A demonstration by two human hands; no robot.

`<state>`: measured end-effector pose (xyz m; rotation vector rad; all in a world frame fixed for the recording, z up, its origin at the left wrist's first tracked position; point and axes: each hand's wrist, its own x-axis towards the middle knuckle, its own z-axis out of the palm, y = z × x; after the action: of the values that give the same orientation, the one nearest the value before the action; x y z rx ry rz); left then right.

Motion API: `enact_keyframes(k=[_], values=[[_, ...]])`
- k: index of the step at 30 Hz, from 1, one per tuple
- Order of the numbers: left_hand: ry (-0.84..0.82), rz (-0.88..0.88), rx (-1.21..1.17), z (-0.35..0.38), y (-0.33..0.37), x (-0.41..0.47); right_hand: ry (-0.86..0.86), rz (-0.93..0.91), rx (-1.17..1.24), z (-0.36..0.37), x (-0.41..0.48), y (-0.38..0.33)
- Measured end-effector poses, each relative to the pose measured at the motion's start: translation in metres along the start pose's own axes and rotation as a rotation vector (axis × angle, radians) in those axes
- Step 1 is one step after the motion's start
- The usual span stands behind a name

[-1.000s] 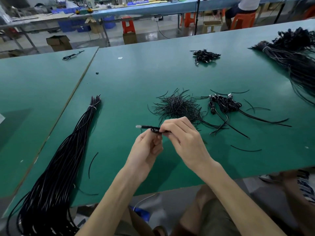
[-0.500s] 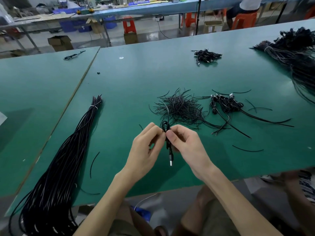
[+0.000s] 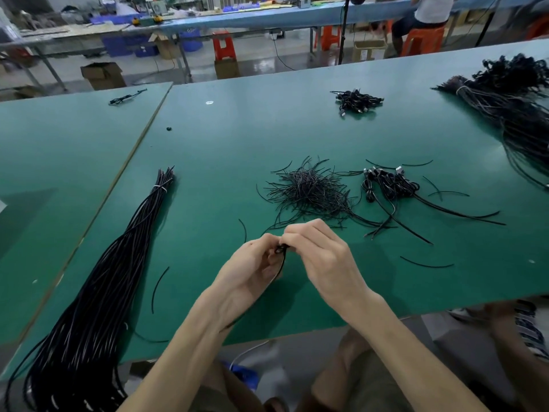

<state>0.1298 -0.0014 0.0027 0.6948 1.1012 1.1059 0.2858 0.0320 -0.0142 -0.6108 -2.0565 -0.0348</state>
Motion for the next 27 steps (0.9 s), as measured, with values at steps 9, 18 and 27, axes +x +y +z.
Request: enact_keyframes(k=[9,18,27], values=[[0.153,0.777,0.903,-0.016,0.001,0.001,-0.046,0.843,0.926,-0.003,-0.001,0.002],[0.146,0.935,1.105,-0.017,0.001,-0.004,-0.289,0.964,0.981,-0.010,0.010,0.003],[0.071,0.527,0.295,0.005,-0.007,-0.010,-0.067,0.647,0.641,-0.012,0.021,-0.003]])
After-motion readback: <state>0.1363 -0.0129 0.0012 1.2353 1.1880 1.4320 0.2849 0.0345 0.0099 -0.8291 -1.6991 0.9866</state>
